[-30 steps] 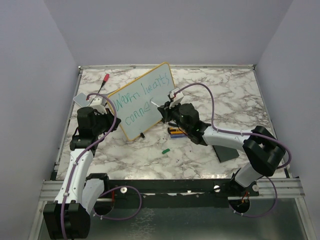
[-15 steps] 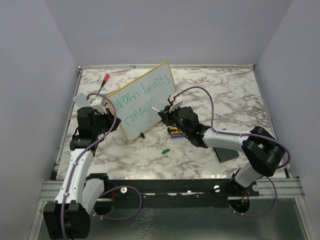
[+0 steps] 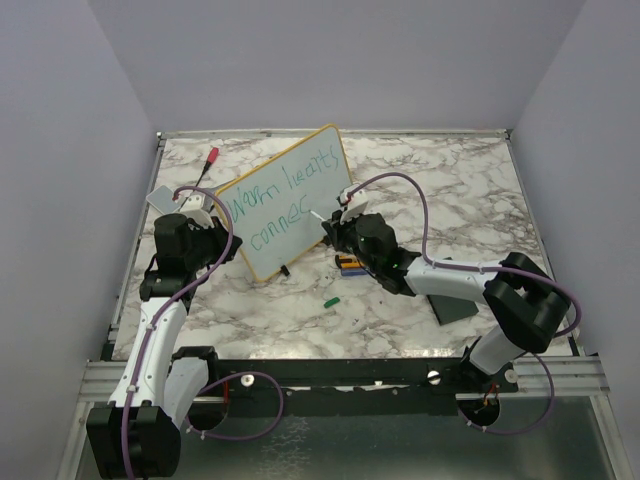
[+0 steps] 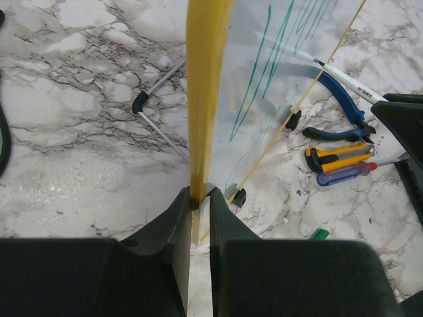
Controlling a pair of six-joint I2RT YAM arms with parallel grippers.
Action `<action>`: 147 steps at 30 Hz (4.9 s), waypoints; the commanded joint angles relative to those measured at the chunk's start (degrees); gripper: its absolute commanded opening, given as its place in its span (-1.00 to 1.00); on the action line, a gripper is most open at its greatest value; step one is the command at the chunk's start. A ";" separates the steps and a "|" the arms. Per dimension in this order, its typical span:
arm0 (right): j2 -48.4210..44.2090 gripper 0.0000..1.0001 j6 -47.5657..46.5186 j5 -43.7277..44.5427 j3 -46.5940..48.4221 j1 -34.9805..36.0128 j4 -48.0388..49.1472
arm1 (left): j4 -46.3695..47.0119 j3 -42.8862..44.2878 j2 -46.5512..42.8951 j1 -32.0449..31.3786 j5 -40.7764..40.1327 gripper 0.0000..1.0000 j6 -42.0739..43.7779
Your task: Write a sentence on the whiteboard
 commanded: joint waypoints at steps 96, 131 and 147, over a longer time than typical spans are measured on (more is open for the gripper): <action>-1.07 -0.98 -0.22 -9.02 -3.48 -5.43 1.58 | 0.43 0.38 -0.55 -0.38 -1.22 -1.00 0.01; -3.77 -0.98 -1.00 0.74 -2.49 -5.33 -2.82 | 0.37 0.31 -0.94 -0.59 -1.32 -1.00 0.02; -2.35 -0.98 0.36 -0.09 -3.69 -6.24 -3.27 | 0.37 0.26 -0.86 -0.62 -1.49 -1.00 -0.07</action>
